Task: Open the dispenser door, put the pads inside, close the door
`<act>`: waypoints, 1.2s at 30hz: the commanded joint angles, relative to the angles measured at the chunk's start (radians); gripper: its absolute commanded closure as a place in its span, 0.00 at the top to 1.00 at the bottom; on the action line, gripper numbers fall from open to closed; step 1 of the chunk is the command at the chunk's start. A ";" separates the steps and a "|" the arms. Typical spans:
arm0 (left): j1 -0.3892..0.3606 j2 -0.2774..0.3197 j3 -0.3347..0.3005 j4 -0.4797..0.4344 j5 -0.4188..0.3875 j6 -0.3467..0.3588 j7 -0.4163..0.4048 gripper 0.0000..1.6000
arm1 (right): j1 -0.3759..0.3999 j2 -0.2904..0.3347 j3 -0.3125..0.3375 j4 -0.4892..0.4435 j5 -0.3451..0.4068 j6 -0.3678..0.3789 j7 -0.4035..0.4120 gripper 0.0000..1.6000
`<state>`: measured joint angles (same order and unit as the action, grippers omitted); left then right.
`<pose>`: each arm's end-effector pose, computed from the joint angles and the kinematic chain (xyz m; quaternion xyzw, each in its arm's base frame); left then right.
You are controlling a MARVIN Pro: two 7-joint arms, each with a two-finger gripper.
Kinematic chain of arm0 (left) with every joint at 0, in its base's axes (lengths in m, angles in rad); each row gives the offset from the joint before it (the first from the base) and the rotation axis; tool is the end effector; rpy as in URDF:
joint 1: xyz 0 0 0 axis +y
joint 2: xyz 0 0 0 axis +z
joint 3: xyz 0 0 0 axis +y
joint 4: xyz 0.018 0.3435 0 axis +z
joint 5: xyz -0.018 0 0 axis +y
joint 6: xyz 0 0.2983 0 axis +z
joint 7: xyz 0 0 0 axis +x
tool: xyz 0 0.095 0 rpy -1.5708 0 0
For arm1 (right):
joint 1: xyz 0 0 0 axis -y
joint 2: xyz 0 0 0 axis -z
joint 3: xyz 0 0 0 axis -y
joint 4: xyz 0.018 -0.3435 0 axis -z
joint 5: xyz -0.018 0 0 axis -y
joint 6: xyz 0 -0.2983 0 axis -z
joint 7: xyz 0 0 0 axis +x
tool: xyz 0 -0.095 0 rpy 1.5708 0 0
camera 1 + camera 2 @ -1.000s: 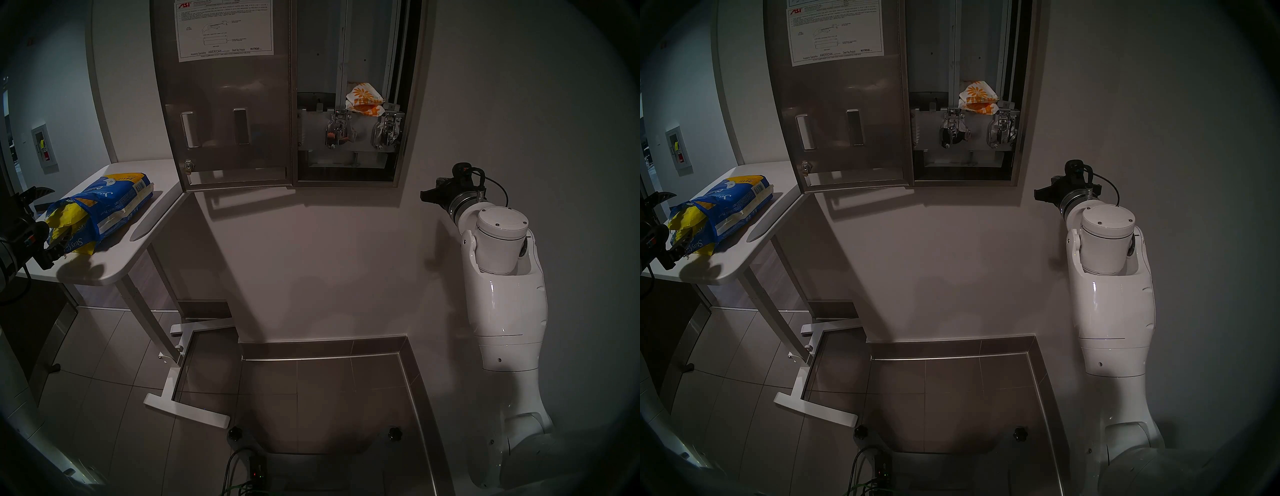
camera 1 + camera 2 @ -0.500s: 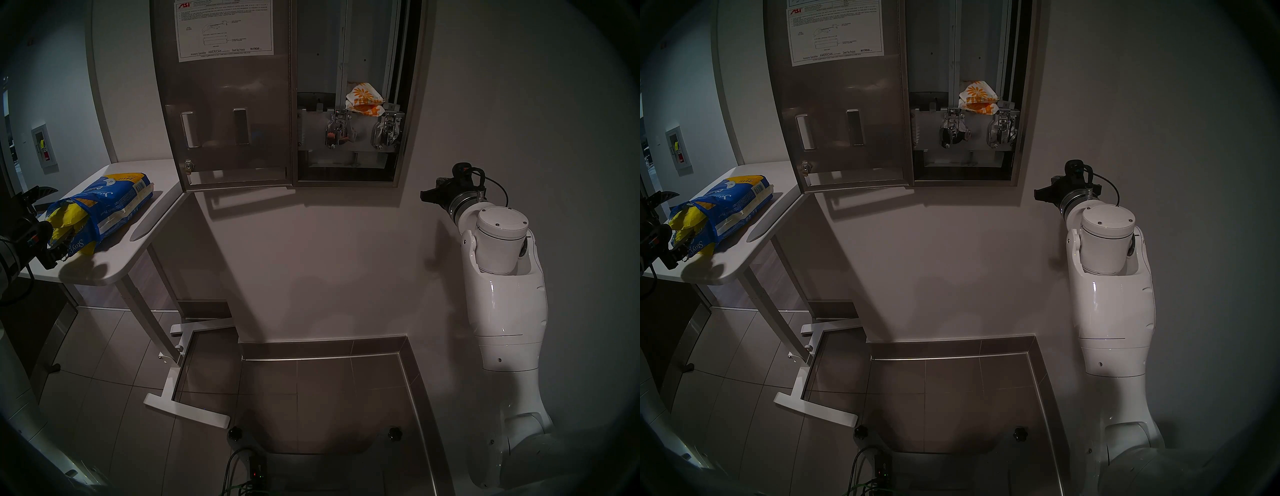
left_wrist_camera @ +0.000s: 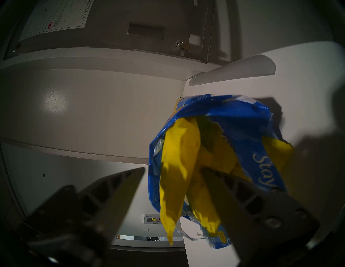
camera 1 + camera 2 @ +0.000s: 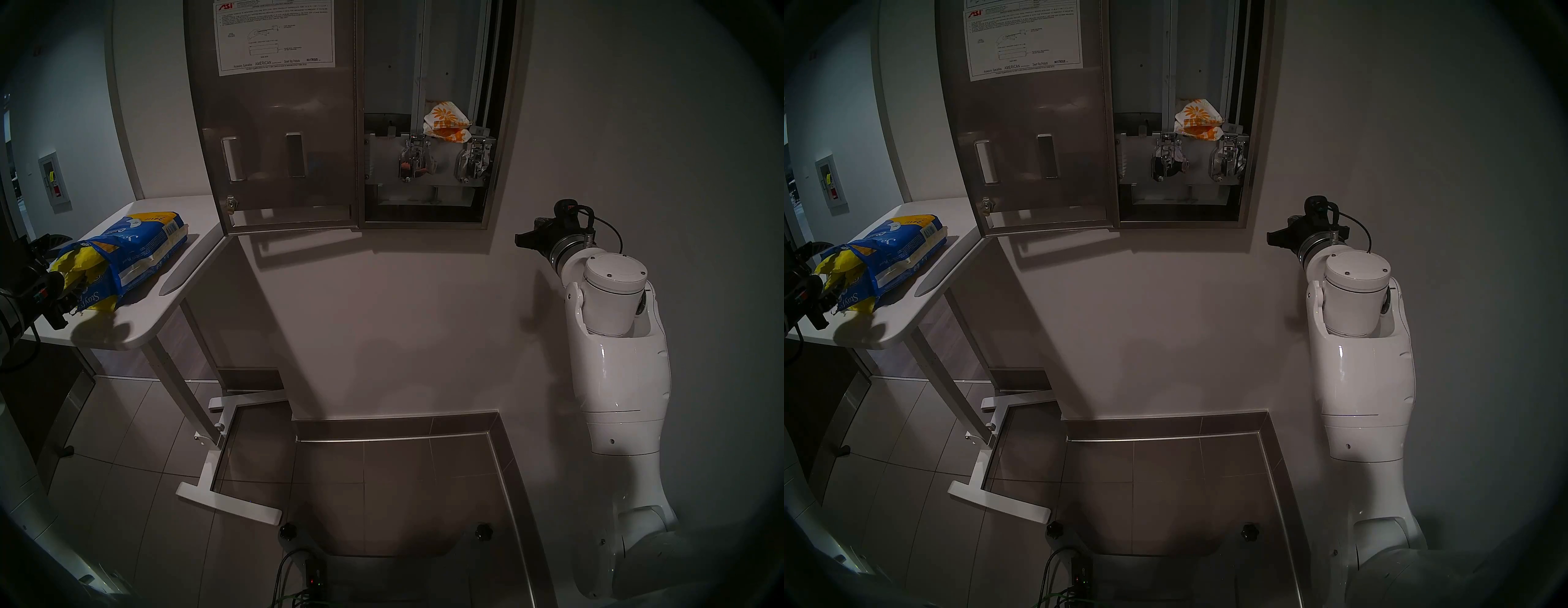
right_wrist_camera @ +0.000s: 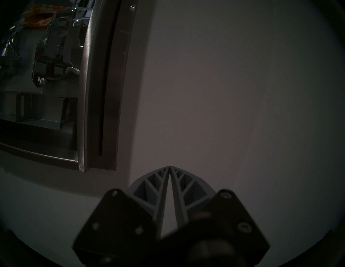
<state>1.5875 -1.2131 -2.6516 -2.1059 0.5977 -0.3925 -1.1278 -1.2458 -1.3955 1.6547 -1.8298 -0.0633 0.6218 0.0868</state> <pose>0.2257 0.3175 -0.1180 -0.5829 0.4597 -0.4768 0.4708 0.4762 -0.0839 -0.1652 0.7171 0.0351 0.6893 0.0968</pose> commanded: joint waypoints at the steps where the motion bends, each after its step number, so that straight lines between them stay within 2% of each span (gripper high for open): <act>1: -0.011 0.007 -0.007 -0.003 -0.011 0.002 0.004 0.49 | 0.009 0.001 0.000 -0.013 0.002 -0.004 0.002 0.32; 6: -0.011 0.006 -0.009 -0.006 -0.015 0.002 0.001 0.50 | 0.009 0.001 0.000 -0.013 0.002 -0.004 0.002 0.32; 9: -0.009 0.004 -0.010 -0.011 -0.019 0.004 -0.002 0.45 | 0.009 0.001 -0.001 -0.013 0.002 -0.004 0.002 0.32; 11: -0.006 0.002 -0.014 -0.018 -0.024 0.006 -0.006 0.35 | 0.009 0.001 -0.001 -0.013 0.002 -0.004 0.002 0.32; 14: 0.006 -0.003 -0.030 -0.032 -0.045 0.009 -0.022 0.00 | 0.009 0.001 -0.001 -0.013 0.002 -0.004 0.002 0.32; 36: 0.071 -0.026 -0.213 -0.118 -0.253 0.062 -0.200 0.00 | 0.009 0.002 -0.001 -0.013 0.004 -0.004 0.001 0.32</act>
<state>1.6493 -1.2411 -2.8139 -2.1988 0.4050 -0.3488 -1.2987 -1.2458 -1.3942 1.6537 -1.8298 -0.0617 0.6217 0.0853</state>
